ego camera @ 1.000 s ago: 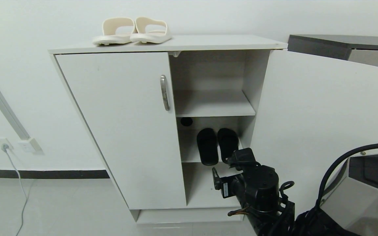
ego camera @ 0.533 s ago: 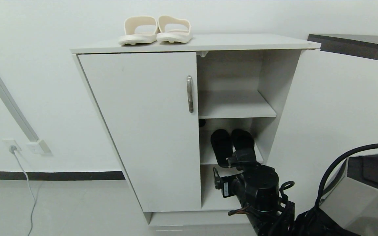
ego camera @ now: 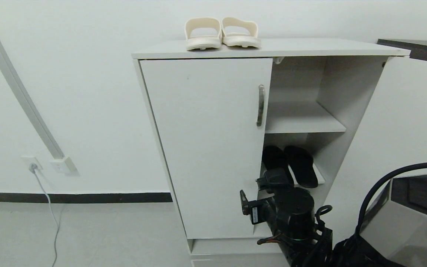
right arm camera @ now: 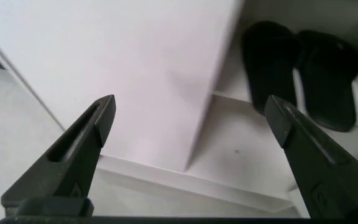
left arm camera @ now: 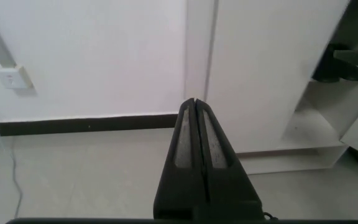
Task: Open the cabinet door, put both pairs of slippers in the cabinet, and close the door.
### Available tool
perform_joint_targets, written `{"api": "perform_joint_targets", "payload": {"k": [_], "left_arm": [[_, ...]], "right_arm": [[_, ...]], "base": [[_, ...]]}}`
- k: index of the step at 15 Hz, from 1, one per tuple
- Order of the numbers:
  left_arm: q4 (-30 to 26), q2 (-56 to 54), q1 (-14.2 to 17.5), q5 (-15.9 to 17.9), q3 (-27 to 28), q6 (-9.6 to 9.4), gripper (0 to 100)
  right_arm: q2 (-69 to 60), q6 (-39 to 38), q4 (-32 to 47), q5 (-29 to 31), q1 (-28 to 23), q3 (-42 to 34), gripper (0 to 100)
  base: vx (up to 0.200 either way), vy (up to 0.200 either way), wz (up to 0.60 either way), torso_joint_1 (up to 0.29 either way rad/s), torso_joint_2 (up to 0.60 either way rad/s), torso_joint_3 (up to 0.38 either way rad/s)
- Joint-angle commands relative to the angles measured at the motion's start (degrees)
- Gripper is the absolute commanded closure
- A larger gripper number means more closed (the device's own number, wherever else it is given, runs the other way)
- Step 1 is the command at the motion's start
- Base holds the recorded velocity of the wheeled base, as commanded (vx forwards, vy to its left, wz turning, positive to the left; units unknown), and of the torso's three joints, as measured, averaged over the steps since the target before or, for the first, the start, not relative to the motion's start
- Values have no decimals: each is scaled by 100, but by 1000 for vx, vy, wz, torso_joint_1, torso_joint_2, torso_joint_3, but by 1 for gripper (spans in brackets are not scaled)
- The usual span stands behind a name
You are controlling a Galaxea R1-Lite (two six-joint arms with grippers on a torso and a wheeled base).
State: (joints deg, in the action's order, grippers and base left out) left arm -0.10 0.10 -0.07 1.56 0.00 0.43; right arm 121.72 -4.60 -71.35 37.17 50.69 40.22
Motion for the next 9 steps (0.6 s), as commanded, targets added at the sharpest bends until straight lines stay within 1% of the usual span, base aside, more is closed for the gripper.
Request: {"api": "perform_joint_targets", "payload": {"k": [1, 4, 9], "left_arm": [[10, -1, -1, 2, 0, 1, 100], [1, -1, 7, 2, 0, 1, 100], [1, -1, 7, 2, 0, 10, 100]], "right_arm": [[9, -6, -10, 1, 2, -23, 0], [1, 3, -2, 1, -6, -40, 0], [-105, 29, -72, 1, -6, -58, 0]], "base": [[0, 200, 0, 2, 7, 2], [0, 200, 0, 2, 4, 2], [0, 0, 0, 0, 0, 0]]}}
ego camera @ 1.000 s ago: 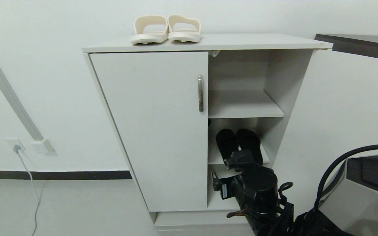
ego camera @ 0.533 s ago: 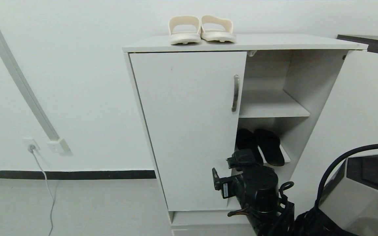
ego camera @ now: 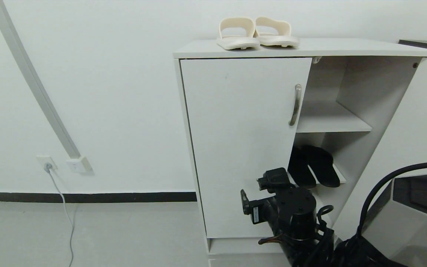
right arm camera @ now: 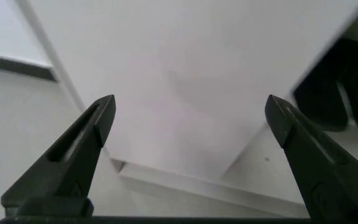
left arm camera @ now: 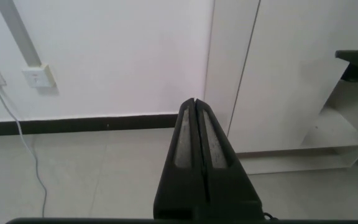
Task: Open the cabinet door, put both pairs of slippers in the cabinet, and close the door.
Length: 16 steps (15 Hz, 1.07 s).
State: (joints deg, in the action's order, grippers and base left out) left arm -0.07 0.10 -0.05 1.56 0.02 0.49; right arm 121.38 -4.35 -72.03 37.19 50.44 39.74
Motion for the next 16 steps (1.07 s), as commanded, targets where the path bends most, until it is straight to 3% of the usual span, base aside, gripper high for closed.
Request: {"api": "perform_joint_targets", "payload": {"k": [1, 6, 12, 16], "left_arm": [[-1, -1, -4, 2, -2, 4, 100], [7, -1, -4, -7, -2, 4, 100], [-1, -1, -4, -7, -2, -5, 100], [-1, -1, 5, -7, -2, -5, 100]], "right_arm": [[-106, 13, -21, -10, 9, -37, 0], [-124, 92, -74, -116, -167, -160, 0], [167, 549, -900, -125, -184, -309, 0], [175, 549, -926, -125, -202, -283, 0]], "base": [[0, 0, 0, 0, 0, 0], [0, 0, 0, 0, 0, 0], [0, 0, 0, 0, 0, 0], [0, 0, 0, 2, -24, -27]]}}
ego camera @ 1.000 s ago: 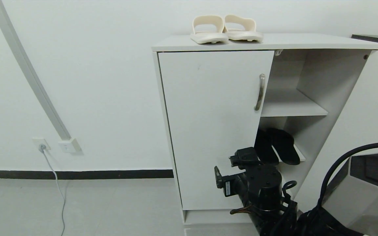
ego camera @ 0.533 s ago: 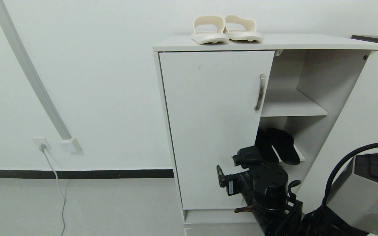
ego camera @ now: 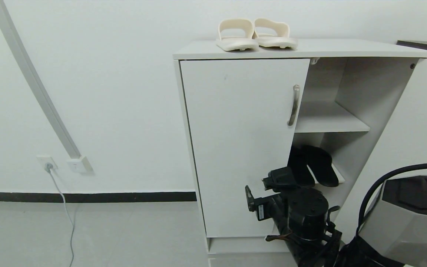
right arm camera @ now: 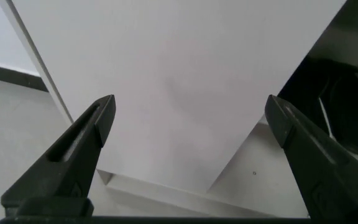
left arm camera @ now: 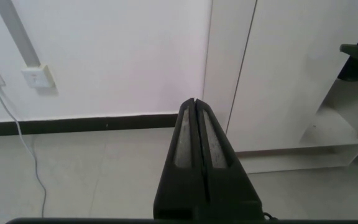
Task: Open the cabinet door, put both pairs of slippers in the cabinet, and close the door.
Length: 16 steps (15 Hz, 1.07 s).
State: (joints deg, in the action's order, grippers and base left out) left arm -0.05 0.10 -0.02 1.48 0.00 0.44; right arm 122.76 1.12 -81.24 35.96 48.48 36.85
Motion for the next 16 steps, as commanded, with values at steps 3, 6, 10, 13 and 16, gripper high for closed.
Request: {"api": "perform_joint_targets", "payload": {"k": [3, 6, 10, 13, 16], "left_arm": [[5, -1, -6, 2, 0, 0, 100], [-4, -1, -6, -7, 0, 0, 100], [5, -1, -6, -7, 0, 35, 100], [5, -1, 2, 2, 0, -9, 100], [5, -1, 2, 2, 0, -9, 100]], "right_arm": [[38, 2, -6, 7, -5, 15, 0], [38, 2, -6, 7, -5, 6, 0], [38, -7, -6, -1, -5, -3, 0], [46, -51, -120, 7, -23, -73, 0], [-6, -42, -147, -1, -41, -108, 0]], "base": [[0, 0, 0, 6, -189, -313], [0, 0, 0, 38, -515, -373], [0, 0, 0, 99, -473, -353], [0, 0, 0, 137, -463, -333], [0, 0, 0, 157, -476, -320]]}}
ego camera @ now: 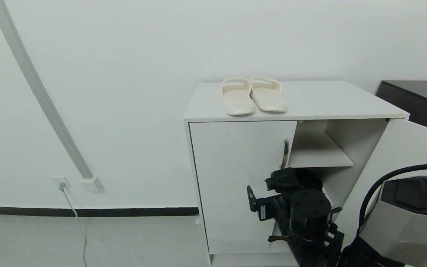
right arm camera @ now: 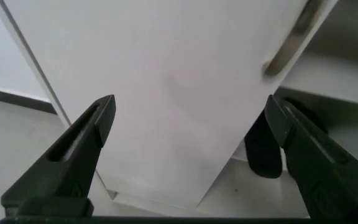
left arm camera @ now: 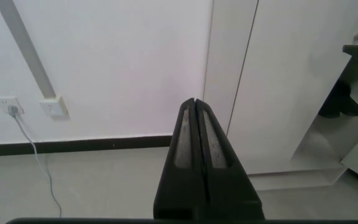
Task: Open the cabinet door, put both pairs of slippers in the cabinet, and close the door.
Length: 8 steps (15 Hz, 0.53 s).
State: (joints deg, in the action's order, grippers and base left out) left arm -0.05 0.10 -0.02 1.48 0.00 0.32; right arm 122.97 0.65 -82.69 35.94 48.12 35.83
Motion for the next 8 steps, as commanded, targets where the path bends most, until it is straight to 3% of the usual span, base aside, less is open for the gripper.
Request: {"api": "perform_joint_targets", "payload": {"k": [1, 8], "left_arm": [[5, -1, 2, 2, 0, 3, 100], [5, -1, -6, 2, 0, 3, 100]], "right_arm": [[-18, 6, -2, 1, -4, 3, 0], [-27, 6, -28, -8, -101, 12, 0]], "base": [[0, 0, 0, 178, -496, -325], [0, 0, 0, 198, -507, -313]]}}
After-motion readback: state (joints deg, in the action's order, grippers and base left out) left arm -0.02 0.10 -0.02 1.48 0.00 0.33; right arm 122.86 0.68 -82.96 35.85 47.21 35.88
